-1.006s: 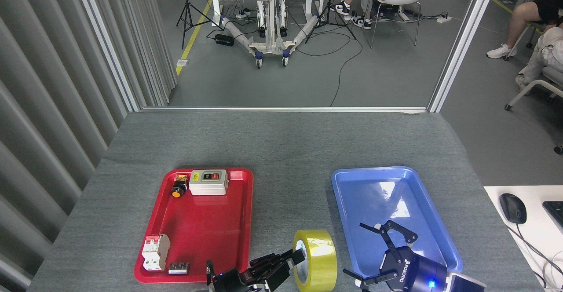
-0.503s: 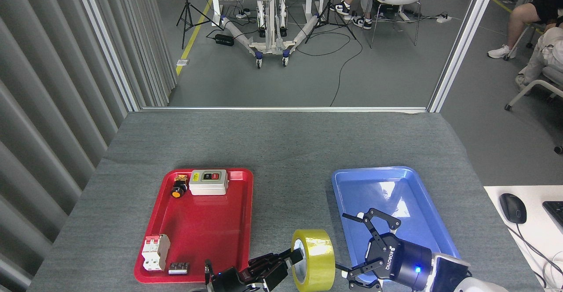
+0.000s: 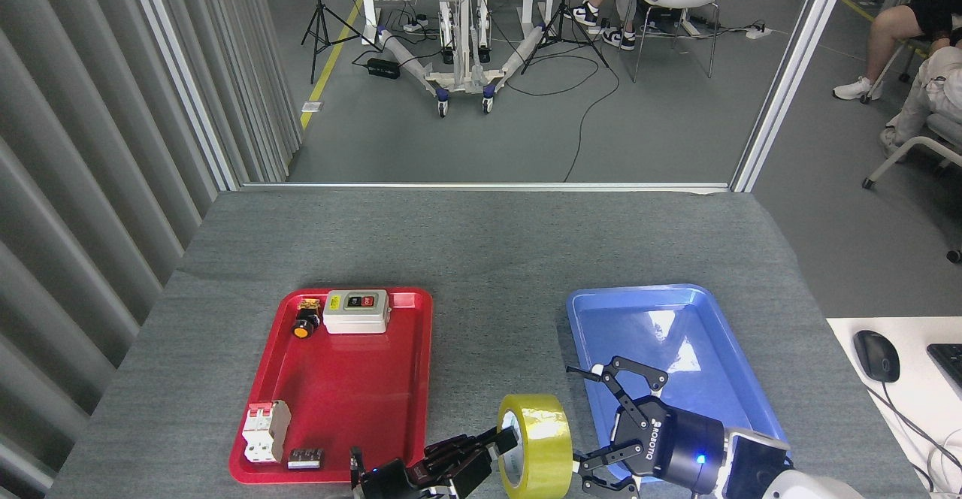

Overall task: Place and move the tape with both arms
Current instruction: 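Reach the right gripper toward the tape held by the left gripper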

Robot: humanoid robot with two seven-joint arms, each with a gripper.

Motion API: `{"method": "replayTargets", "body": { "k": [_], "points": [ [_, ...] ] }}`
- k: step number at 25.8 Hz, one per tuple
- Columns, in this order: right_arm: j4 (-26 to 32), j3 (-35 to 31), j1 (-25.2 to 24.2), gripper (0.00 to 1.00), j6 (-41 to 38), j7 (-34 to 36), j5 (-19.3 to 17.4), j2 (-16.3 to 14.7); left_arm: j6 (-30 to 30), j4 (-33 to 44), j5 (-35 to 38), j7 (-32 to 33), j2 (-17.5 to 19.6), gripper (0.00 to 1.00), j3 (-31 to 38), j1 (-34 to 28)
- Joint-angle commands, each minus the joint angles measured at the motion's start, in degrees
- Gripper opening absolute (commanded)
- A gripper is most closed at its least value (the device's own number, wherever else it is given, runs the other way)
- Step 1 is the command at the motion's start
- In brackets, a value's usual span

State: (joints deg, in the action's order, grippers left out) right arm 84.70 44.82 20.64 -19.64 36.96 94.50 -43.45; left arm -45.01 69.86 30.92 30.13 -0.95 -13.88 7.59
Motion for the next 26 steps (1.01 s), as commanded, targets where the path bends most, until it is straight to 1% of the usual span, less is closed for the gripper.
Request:
{"method": "replayTargets", "body": {
  "k": [1, 5, 7, 12, 17, 22, 26],
  "points": [
    [0.0, 0.9, 0.0, 0.81, -0.1, -0.1, 0.1, 0.3, 0.0, 0.2, 0.0, 0.0, 0.0, 0.00, 0.0, 0.0],
    [0.0, 1.1, 0.0, 0.67, -0.6, -0.1, 0.0, 0.2, 0.0, 0.2, 0.0, 0.0, 0.0, 0.00, 0.1, -0.1],
    [0.0, 1.5, 0.0, 0.57, -0.6, -0.1, 0.0, 0.2, 0.0, 0.1, 0.0, 0.0, 0.0, 0.00, 0.2, -0.1],
    [0.0, 1.6, 0.0, 0.40, -0.6, -0.1, 0.1, 0.4, 0.0, 0.2, 0.0, 0.0, 0.1, 0.00, 0.2, -0.2],
    [0.0, 1.6, 0.1, 0.29, -0.6, -0.1, 0.1, 0.5, 0.0, 0.5, 0.0, 0.0, 0.1, 0.00, 0.3, -0.1],
    [-0.1, 1.6, 0.2, 0.24, -0.6, -0.1, 0.1, 1.1, 0.0, 0.5, 0.0, 0.0, 0.7, 0.00, 0.3, -0.1],
    [-0.1, 1.6, 0.2, 0.17, -0.6, -0.1, 0.2, 1.5, 0.0, 0.5, 0.0, 0.0, 0.7, 0.00, 0.4, -0.1]
  ]
}}
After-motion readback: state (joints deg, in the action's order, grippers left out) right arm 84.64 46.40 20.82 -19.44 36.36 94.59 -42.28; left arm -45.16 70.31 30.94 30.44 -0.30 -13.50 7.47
